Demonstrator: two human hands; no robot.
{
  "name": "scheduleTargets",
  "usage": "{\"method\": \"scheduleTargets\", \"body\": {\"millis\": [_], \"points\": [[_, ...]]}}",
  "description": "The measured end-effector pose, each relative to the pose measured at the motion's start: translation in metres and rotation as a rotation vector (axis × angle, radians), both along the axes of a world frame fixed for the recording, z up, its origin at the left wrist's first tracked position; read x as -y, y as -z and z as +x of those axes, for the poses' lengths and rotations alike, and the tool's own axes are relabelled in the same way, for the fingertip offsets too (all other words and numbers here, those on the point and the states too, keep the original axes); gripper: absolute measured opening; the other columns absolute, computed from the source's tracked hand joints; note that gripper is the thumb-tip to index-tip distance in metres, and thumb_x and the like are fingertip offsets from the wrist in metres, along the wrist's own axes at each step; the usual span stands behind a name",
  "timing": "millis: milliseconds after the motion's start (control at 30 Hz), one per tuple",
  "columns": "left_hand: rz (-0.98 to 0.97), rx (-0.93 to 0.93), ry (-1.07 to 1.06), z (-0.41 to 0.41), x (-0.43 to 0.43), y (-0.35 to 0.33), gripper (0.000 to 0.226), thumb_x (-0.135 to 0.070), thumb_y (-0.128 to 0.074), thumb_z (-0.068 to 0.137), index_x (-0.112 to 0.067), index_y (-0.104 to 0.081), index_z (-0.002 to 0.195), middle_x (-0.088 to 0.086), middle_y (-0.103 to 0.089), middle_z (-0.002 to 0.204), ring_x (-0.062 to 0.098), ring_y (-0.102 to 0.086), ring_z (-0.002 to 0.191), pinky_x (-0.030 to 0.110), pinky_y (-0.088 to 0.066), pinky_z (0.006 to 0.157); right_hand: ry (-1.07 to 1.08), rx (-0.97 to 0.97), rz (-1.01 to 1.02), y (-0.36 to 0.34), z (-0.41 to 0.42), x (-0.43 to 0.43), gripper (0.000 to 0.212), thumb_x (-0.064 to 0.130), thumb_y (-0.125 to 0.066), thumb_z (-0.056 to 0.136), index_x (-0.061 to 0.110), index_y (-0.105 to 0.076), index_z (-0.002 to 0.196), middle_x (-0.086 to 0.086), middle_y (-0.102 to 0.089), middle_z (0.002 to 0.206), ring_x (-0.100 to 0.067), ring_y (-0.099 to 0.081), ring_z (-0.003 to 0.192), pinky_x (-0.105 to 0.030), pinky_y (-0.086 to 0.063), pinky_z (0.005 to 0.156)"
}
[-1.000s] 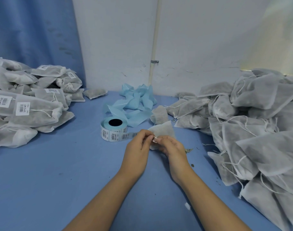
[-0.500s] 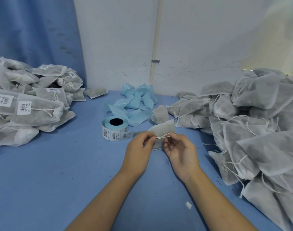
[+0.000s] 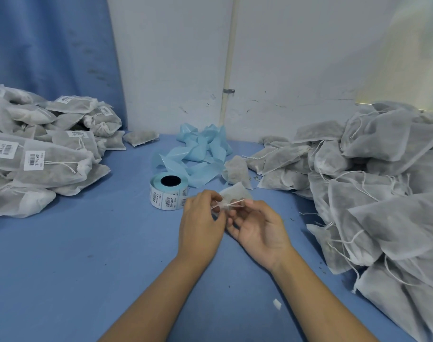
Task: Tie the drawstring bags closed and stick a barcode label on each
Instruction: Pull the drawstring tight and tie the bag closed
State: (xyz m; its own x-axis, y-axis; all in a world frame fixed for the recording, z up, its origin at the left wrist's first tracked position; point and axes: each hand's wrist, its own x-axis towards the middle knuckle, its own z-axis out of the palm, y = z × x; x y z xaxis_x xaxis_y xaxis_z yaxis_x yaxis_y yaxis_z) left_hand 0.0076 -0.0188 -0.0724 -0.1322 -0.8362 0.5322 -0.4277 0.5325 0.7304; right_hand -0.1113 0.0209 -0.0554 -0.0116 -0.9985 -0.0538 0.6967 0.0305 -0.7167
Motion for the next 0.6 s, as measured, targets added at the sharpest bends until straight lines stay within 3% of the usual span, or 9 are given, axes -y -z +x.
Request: {"method": "scheduleTargets", "body": {"millis": [133, 200, 333, 433, 500, 600], "points": [[-0.049, -0.08, -0.029, 0.007, 0.005, 0.0, 0.042, 0.013, -0.052, 0.075, -0.013, -0.057, 0.107, -0.006, -0.042, 0.106, 0.01, -0.045, 0.1, 0.007, -0.033, 0.079, -0.035, -0.03, 0.014, 0.0, 0.003, 0.0, 0.013, 0.011, -0.069, 0.064, 0.01, -0.06, 0.072, -0.004, -0.058, 0.075, -0.014, -0.056, 0.066, -0.025, -0.048, 0.067], [-0.03, -0.18, -0.052, 0.01, 0.006, -0.001, 0.045, 0.016, -0.05, 0.075, -0.009, -0.055, 0.112, -0.004, -0.037, 0.113, 0.006, -0.046, 0.099, 0.003, -0.036, 0.082, 0.023, -0.039, 0.02, 0.0, 0.001, 0.0, 0.006, 0.011, -0.064, 0.068, 0.013, -0.057, 0.069, -0.003, -0.055, 0.075, -0.014, -0.055, 0.066, -0.024, -0.047, 0.066], [0.026, -0.381, -0.081, 0.011, 0.007, -0.004, 0.031, -0.001, -0.058, 0.088, -0.013, -0.05, 0.115, -0.005, -0.045, 0.113, -0.008, -0.051, 0.094, 0.0, -0.04, 0.078, 0.158, -0.066, 0.012, 0.001, -0.001, 0.002, 0.008, 0.009, -0.062, 0.068, 0.015, -0.055, 0.067, 0.0, -0.057, 0.073, -0.012, -0.053, 0.065, -0.021, -0.045, 0.061], [0.112, -0.476, -0.062, 0.011, 0.008, -0.004, 0.02, -0.013, -0.053, 0.095, -0.023, -0.049, 0.112, -0.009, -0.057, 0.106, -0.02, -0.053, 0.088, 0.001, -0.041, 0.072, 0.303, -0.22, 0.005, 0.004, 0.002, 0.004, 0.018, 0.003, -0.062, 0.079, 0.015, -0.057, 0.067, 0.004, -0.059, 0.068, -0.01, -0.053, 0.065, -0.02, -0.044, 0.06], [0.171, -0.542, -0.051, 0.012, 0.01, -0.002, 0.018, -0.014, -0.05, 0.096, -0.027, -0.052, 0.109, -0.01, -0.063, 0.103, -0.01, -0.059, 0.09, 0.013, -0.048, 0.079, 0.407, -0.359, 0.014, 0.008, 0.006, 0.006, 0.027, 0.004, -0.064, 0.083, 0.021, -0.063, 0.062, 0.006, -0.061, 0.071, -0.009, -0.055, 0.069, -0.022, -0.045, 0.068], [0.283, -0.679, 0.012, 0.012, 0.011, -0.005, 0.019, -0.012, -0.048, 0.098, -0.029, -0.057, 0.101, -0.008, -0.068, 0.097, 0.013, -0.065, 0.095, 0.036, -0.053, 0.083, 0.506, -0.5, 0.053, 0.012, 0.013, 0.009, 0.02, 0.01, -0.069, 0.081, 0.022, -0.068, 0.065, 0.004, -0.065, 0.085, -0.01, -0.059, 0.079, -0.026, -0.047, 0.08]]}}
